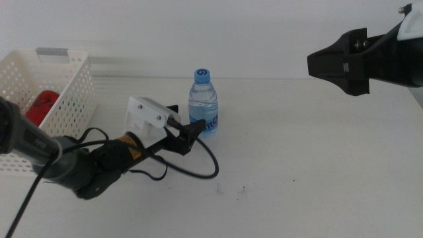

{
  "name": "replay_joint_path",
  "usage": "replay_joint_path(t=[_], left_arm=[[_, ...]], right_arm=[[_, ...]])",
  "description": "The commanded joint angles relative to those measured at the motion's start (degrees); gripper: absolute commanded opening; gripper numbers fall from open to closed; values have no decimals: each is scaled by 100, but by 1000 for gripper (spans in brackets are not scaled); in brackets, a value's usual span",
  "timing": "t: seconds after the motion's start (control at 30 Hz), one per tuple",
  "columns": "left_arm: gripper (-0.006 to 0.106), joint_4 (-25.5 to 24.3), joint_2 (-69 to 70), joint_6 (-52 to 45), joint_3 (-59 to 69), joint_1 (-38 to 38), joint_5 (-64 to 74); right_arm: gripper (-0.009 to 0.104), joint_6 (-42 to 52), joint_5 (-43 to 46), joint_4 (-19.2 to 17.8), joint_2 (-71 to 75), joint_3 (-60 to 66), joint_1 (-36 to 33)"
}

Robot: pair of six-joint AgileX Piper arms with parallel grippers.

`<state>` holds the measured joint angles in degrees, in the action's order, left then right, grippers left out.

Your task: Use arms to grab the bottles and put them into the dustbin to the left of the table.

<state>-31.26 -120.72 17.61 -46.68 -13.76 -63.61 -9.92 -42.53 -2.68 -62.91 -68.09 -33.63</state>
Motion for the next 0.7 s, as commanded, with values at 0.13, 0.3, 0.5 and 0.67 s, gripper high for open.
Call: replay_joint_path(t=[0.13,0.3,0.5,0.67], left_arm=[[94,-1,-340,308,-669,-54,182],[94,-26,-625,536,-1185,-207,566],[94,112,-931,643,-1715,-431,839],[94,173,-1108,670,-2089,-538,1106]], right_arm=[[90,56,52,-12,32,-41,-30],[90,56,52,-12,32,-41,-30],[90,56,52,-12,32,-41,-30],[90,56,52,-12,32,-41,-30]])
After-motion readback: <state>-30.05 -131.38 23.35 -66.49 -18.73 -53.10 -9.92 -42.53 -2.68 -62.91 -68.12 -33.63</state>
